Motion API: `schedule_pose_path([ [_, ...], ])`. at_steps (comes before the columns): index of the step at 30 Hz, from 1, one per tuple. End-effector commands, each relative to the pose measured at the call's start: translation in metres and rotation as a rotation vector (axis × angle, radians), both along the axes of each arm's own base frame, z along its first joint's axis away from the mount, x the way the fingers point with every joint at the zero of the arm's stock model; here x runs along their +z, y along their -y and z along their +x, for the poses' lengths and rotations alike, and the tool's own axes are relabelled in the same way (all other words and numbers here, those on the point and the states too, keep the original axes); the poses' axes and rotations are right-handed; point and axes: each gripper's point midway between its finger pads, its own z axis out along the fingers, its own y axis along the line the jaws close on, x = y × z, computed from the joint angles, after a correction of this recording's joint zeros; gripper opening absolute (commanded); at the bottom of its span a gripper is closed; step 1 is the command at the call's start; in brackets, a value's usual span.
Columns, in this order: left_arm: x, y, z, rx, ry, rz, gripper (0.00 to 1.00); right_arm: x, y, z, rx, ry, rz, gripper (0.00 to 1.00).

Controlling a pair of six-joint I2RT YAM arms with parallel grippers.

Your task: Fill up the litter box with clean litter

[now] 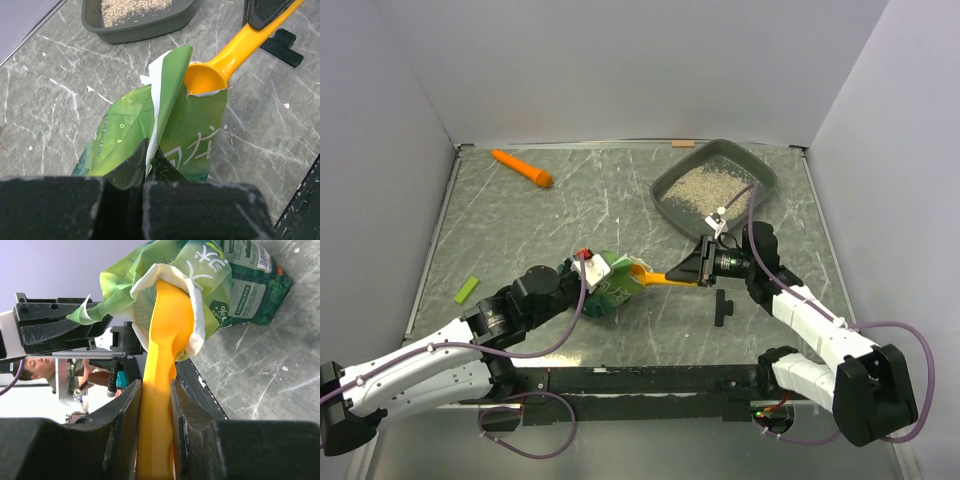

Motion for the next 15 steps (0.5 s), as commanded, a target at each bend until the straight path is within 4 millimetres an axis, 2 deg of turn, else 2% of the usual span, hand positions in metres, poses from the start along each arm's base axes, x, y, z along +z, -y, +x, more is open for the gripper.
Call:
schedule_pose_path([
  [1,-0.012,0.007,-0.012,-0.060,-0.030,0.012,0.01,0.006,0.010,-0.004,-0.016,0.005,0.021,0.00],
  [15,-0.011,0.007,-0.012,-0.055,-0.018,0.012,0.01,0.000,0.028,-0.012,-0.121,-0.064,0.054,0.00],
])
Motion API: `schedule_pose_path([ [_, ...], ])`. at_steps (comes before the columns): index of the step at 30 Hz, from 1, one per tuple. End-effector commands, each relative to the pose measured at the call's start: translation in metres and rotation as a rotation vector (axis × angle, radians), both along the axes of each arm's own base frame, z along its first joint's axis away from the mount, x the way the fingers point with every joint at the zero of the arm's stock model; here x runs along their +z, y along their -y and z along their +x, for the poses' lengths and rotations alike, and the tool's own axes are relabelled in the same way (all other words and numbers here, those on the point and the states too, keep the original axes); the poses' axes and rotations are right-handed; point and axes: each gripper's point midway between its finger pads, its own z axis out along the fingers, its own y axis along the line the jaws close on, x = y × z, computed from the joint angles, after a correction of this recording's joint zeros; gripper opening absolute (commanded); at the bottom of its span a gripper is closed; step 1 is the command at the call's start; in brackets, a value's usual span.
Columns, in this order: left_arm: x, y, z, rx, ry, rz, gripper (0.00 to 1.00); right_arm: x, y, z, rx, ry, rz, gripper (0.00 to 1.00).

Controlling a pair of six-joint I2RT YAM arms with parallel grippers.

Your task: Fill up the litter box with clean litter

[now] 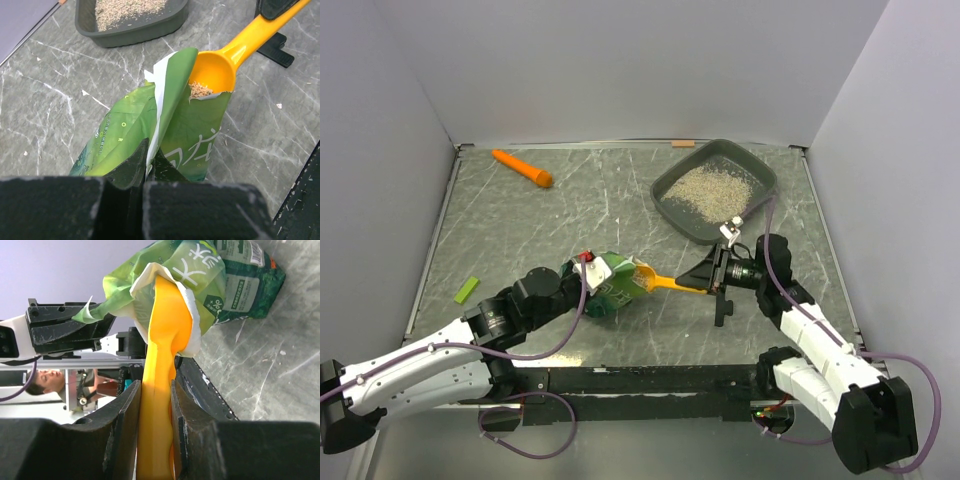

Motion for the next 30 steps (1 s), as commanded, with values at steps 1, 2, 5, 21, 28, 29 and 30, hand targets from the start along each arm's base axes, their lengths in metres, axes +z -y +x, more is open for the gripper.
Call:
schedule_pose_path([
  [1,-0.011,0.002,-0.008,-0.034,-0.020,0.020,0.01,0.002,0.006,0.000,-0.048,-0.025,0.029,0.00],
  [2,-0.012,0.001,-0.007,-0.031,-0.019,0.023,0.01,0.001,0.006,0.000,-0.052,-0.029,0.034,0.00],
  [5,-0.012,0.002,-0.008,-0.030,-0.019,0.025,0.01,0.000,0.007,-0.002,-0.071,-0.057,0.057,0.00],
  [21,-0.031,0.008,-0.008,-0.030,-0.046,0.091,0.01,-0.018,0.015,-0.014,-0.186,-0.137,0.157,0.00],
  [28,-0.032,0.004,-0.005,-0.004,-0.032,0.101,0.01,-0.015,0.017,-0.018,-0.204,-0.131,0.172,0.00],
  [29,-0.032,0.003,-0.004,0.001,-0.029,0.103,0.01,-0.013,0.018,-0.019,-0.203,-0.124,0.173,0.00],
  [30,-0.033,0.002,-0.004,0.005,-0.028,0.108,0.01,-0.015,0.018,-0.019,-0.209,-0.137,0.170,0.00],
])
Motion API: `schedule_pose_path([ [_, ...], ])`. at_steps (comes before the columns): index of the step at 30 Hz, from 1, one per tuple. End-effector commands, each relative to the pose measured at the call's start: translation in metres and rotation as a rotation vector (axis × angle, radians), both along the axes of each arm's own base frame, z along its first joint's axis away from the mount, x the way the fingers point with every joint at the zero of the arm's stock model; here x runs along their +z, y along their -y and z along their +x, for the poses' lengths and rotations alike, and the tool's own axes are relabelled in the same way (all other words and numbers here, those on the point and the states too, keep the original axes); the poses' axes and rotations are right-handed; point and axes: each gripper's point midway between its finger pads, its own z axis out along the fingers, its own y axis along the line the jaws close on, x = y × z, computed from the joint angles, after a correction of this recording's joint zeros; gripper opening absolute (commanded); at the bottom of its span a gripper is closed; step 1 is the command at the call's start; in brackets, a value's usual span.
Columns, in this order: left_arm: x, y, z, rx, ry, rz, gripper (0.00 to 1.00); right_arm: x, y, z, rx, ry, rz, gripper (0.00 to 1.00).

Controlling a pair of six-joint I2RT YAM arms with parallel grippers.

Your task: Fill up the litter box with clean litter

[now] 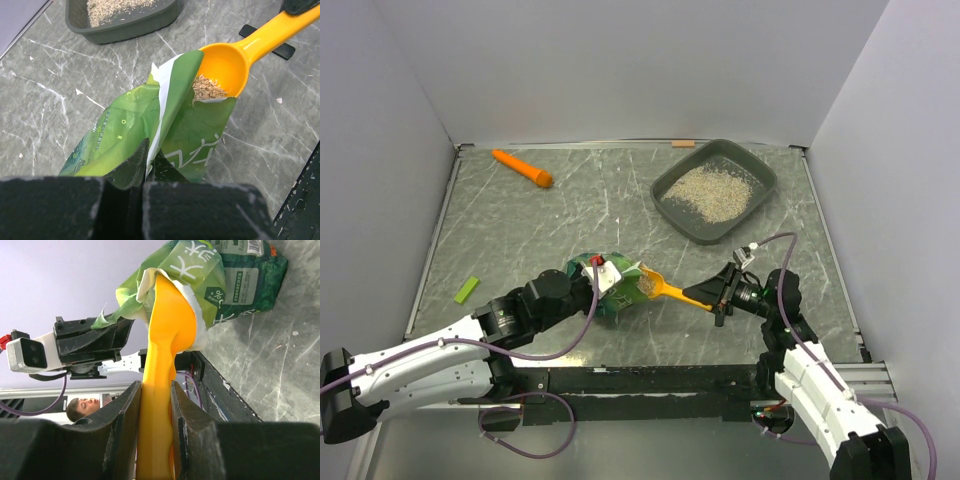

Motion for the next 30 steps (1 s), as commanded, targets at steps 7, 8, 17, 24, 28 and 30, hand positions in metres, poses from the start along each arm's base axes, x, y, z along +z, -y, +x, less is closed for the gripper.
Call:
schedule_pose_path([
  [7,-0.017,-0.017,0.001,0.051,0.000,0.072,0.01,-0.007,0.009,0.001,-0.070,-0.045,0.010,0.00],
  [8,-0.016,-0.019,0.002,0.060,0.005,0.072,0.01,-0.007,0.009,0.000,-0.074,-0.039,0.010,0.00],
  [17,-0.003,-0.030,0.006,0.108,0.044,0.049,0.01,-0.006,0.013,-0.003,-0.090,-0.041,-0.036,0.00],
  [24,-0.003,-0.038,0.015,0.179,0.054,0.068,0.01,-0.001,0.017,-0.005,-0.124,-0.049,-0.040,0.00],
  [28,-0.008,-0.040,0.021,0.221,0.043,0.101,0.01,0.006,0.019,-0.006,-0.145,-0.046,-0.038,0.00],
  [30,-0.008,-0.042,0.022,0.238,0.038,0.111,0.01,0.008,0.019,-0.008,-0.149,-0.046,-0.042,0.00],
])
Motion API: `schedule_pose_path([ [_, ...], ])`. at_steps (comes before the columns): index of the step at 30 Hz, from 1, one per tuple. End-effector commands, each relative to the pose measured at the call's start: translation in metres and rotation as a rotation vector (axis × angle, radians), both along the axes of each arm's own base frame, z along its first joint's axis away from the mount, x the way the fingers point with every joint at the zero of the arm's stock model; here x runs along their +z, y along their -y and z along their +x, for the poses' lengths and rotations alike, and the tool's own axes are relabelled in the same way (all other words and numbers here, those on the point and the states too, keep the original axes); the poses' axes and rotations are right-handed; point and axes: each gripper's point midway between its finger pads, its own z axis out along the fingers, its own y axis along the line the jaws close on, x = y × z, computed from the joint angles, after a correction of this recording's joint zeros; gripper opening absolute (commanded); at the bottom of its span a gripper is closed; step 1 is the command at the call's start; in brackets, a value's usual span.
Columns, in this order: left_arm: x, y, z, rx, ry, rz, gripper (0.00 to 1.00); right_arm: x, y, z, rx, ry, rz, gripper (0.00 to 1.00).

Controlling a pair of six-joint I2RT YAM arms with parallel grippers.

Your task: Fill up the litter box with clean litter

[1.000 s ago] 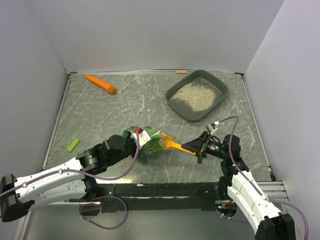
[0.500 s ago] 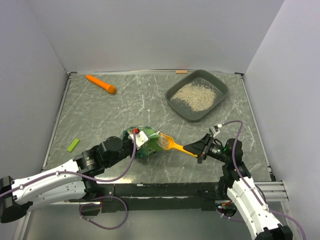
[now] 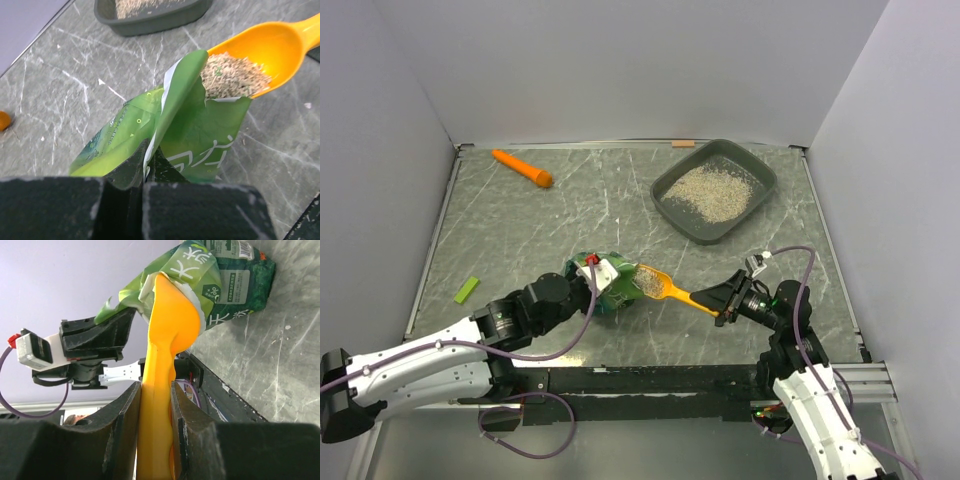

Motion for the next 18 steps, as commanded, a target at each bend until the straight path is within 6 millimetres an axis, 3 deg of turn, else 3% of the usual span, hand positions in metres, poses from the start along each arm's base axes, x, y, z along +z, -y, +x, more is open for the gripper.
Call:
schedule_pose_path([
  [1,-0.014,-0.024,0.013,0.138,-0.012,0.105,0.01,0.007,0.006,0.003,-0.057,-0.032,-0.019,0.00],
  [9,0.000,-0.029,0.012,0.146,0.014,0.047,0.01,0.017,0.011,0.005,-0.110,-0.001,-0.008,0.00],
  [18,0.003,-0.029,0.010,0.141,0.013,0.036,0.01,0.026,0.018,0.003,-0.181,0.024,0.021,0.00],
])
